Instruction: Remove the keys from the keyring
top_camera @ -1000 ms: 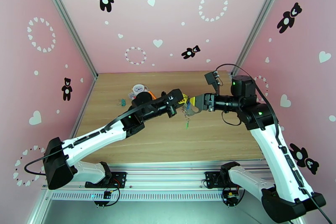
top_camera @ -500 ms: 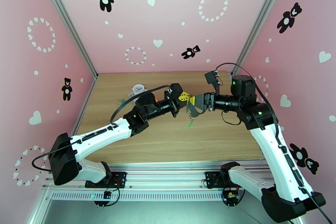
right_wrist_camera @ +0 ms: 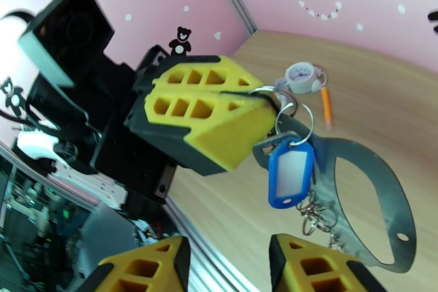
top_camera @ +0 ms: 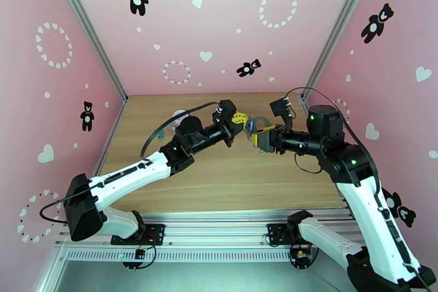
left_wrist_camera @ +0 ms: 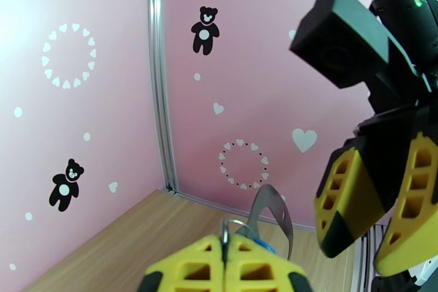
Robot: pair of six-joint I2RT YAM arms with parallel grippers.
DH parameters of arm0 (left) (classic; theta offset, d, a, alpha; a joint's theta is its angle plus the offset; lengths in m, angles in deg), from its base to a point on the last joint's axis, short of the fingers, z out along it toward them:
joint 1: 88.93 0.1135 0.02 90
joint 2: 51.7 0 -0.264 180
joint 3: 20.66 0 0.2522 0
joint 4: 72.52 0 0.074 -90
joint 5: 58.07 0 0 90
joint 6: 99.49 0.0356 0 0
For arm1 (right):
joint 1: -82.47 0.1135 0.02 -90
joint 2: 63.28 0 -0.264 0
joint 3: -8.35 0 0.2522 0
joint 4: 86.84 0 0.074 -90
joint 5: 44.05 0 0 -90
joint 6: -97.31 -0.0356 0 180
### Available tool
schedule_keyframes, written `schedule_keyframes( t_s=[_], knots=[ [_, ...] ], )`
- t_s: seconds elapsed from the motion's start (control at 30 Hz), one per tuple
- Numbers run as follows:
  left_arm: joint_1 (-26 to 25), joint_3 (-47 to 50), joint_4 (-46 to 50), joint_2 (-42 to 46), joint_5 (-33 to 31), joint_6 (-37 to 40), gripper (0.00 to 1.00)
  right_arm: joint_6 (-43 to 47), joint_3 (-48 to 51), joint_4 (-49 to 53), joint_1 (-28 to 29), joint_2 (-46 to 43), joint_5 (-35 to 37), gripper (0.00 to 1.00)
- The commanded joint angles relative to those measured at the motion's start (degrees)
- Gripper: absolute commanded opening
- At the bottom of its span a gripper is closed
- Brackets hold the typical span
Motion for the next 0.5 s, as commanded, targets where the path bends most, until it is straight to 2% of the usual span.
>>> schedule_keyframes(
  t_s=[0.0, 0.47],
  knots=[
    [-0.4, -3.1, 3.3, -0.9, -2.2, 0.1, 0.00, 6.0, 0.9, -1.2, 1.4, 1.1, 7.0, 0.41],
    [-0.8, -4.0, 5.4, -1.3, -3.0, -2.2, 0.00, 11.4, 1.7, -8.0, 5.3, 5.5, 14.0, 0.39]
  ],
)
